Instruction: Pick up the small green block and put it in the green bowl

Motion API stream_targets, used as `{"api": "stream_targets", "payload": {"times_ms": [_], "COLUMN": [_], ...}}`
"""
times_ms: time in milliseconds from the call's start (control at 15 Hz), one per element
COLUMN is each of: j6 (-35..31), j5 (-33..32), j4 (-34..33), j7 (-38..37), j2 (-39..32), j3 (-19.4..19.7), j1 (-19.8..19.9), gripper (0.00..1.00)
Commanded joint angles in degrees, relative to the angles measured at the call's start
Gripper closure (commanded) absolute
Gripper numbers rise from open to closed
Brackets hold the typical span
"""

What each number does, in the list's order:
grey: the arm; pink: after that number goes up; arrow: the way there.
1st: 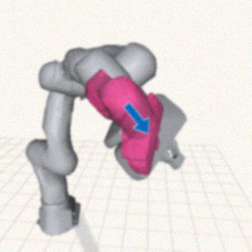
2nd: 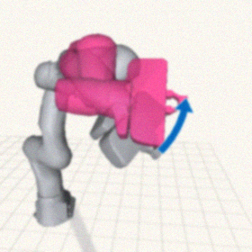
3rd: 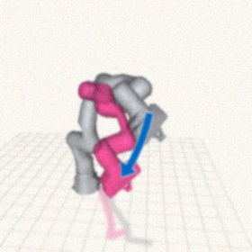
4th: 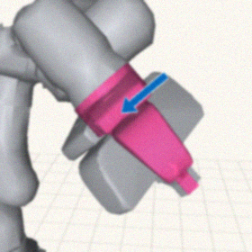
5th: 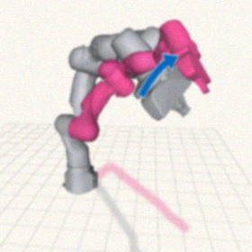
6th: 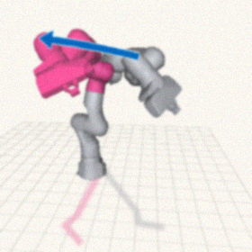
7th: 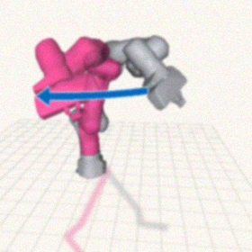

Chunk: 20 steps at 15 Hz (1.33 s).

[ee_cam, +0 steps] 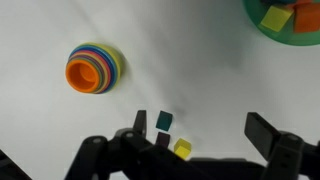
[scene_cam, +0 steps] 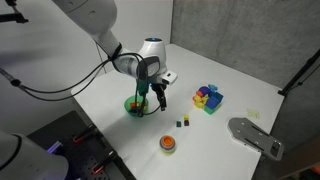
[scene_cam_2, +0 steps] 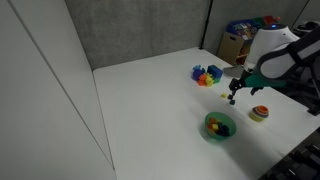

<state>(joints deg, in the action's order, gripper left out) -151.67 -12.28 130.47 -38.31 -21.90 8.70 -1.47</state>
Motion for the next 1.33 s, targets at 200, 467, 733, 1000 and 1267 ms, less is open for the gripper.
{"api": "stream_targets", "payload": {"times_ms": [200, 467, 733, 1000, 1267], "j6": [-5.95, -10.98, -15.69, -17.93, -18.28], "j5": [8.37, 12.28, 16.67, 19.95, 22.37], "j4": [-5.46, -9.08, -12.84, -16.26, -19.30], "j7": [1.94, 2.61, 4.28, 4.98, 5.26], "j2": [-8.07, -14.13, -20.16, -25.33, -29.39], "j3": [2.06, 3.13, 3.25, 4.17, 4.53], "j1": [0.99, 1.32, 2.01, 1.88, 2.16], "gripper": [0.00, 0.00, 0.00, 0.00, 0.00]}}
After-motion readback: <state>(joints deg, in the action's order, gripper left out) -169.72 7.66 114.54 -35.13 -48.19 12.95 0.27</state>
